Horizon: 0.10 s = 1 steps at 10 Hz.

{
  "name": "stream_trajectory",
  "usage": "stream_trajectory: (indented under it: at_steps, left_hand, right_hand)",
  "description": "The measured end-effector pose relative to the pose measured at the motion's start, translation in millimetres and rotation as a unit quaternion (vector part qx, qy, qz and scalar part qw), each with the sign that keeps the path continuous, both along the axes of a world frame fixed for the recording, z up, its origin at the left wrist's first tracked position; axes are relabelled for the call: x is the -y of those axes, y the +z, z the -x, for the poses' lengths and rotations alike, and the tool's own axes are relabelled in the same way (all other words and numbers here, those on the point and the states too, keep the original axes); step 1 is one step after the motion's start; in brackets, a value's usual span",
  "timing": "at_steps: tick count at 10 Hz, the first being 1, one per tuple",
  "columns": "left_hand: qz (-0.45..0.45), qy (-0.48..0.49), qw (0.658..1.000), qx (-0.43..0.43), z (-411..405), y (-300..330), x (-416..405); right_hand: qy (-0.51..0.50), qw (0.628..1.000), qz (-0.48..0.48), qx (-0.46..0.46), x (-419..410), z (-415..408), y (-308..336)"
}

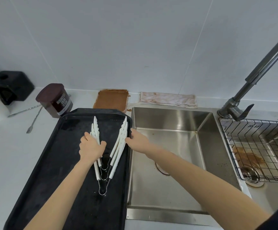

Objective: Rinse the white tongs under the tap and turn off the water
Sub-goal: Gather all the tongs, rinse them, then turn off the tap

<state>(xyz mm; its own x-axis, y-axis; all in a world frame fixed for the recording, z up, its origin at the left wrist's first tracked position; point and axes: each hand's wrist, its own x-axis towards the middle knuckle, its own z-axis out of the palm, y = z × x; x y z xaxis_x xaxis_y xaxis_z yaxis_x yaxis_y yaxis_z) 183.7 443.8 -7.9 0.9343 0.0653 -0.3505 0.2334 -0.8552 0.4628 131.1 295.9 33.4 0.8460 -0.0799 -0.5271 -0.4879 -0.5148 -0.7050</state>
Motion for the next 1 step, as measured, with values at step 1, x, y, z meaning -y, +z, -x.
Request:
stream_trajectory:
  at_steps: [1]
  left_hand:
    - [-0.007, -0.027, 0.999, 0.034, -6.7, 17.6, 12.9]
  right_hand:
    - [0.007, 0.997, 0.067, 0.038, 16.3, 2.0, 17.0]
